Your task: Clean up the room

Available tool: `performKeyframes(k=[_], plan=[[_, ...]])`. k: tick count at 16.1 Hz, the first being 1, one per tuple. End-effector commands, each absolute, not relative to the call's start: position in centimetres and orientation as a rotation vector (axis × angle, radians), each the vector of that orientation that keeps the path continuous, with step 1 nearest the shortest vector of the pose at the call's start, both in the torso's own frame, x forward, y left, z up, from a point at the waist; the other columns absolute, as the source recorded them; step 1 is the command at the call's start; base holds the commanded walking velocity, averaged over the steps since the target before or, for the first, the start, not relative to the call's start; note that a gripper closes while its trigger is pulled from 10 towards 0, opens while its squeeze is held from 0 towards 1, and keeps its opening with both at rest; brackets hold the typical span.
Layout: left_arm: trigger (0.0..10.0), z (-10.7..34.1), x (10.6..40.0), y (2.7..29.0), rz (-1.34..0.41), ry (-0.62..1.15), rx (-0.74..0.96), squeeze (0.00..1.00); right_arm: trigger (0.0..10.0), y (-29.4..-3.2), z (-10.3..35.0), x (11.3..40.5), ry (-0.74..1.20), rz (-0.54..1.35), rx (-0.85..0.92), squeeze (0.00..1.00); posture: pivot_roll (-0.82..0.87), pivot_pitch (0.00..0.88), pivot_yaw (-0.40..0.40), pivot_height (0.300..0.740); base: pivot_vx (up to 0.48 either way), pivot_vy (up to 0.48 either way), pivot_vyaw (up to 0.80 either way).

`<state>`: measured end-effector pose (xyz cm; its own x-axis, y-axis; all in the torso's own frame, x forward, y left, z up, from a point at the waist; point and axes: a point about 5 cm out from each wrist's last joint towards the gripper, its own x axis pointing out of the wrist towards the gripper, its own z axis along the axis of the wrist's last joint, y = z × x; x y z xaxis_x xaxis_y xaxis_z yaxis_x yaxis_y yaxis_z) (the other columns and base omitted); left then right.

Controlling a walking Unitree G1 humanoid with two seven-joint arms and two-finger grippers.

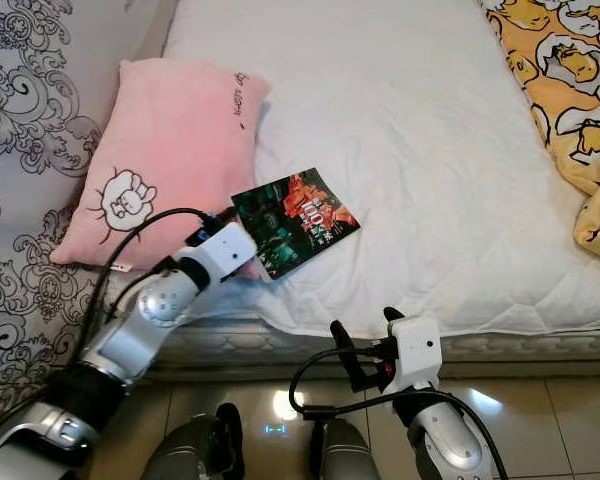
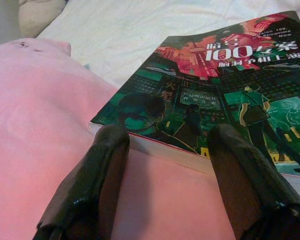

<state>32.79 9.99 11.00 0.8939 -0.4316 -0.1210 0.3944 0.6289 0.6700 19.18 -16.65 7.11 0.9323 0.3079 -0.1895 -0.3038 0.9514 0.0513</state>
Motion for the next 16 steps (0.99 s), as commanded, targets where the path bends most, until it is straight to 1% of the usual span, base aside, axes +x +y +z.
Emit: performKeyframes(k=[1,5,7,9,12,13,15,16], plan=[[10.0,10.8,32.5,10.6,-0.477,-0.039,0.756,0.0,10.0,-16.8,6.9,18.9,0.213,0.304,0.031,0.0,-0.16,0.276,0.01,0.74,0.0,0.0,0.0],[10.0,10.8,32.2,10.2,-0.517,-0.042,0.76,0.0,10.0,-16.6,6.8,18.9,0.213,0.31,0.035,0.0,-0.15,0.273,0.012,0.74,0.0,0.0,0.0],[10.0,10.9,32.1,9.3,-0.551,-0.059,0.748,0.0,10.0,-16.7,6.9,18.9,0.212,0.308,0.032,0.0,-0.16,0.271,0.011,0.74,0.0,0.0,0.0],[10.0,10.7,31.7,7.9,-0.614,-0.066,0.714,0.0,10.0,-16.8,6.9,18.9,0.214,0.309,0.028,0.0,-0.17,0.269,0.007,0.74,0.0,0.0,0.0],[10.0,10.3,31.4,6.3,-0.662,-0.061,0.682,0.0,10.0,-16.9,6.9,19.0,0.215,0.312,0.025,0.0,-0.17,0.268,0.005,0.74,0.0,0.0,0.0],[10.0,10.2,31.3,5.4,-0.682,-0.059,0.662,0.0,10.0,-16.9,6.9,19.0,0.215,0.314,0.024,0.0,-0.17,0.268,0.004,0.74,0.0,0.0,0.0],[10.0,10.3,31.2,4.6,-0.7,-0.062,0.646,0.0,10.0,-16.9,6.9,19.0,0.216,0.315,0.023,0.0,-0.17,0.268,0.003,0.74,0.0,0.0,0.0],[10.0,10.7,31.2,4.8,-0.7,-0.073,0.643,0.0,10.0,-16.9,6.9,19.0,0.215,0.314,0.021,0.0,-0.17,0.267,0.005,0.74,0.0,0.0,0.0]])
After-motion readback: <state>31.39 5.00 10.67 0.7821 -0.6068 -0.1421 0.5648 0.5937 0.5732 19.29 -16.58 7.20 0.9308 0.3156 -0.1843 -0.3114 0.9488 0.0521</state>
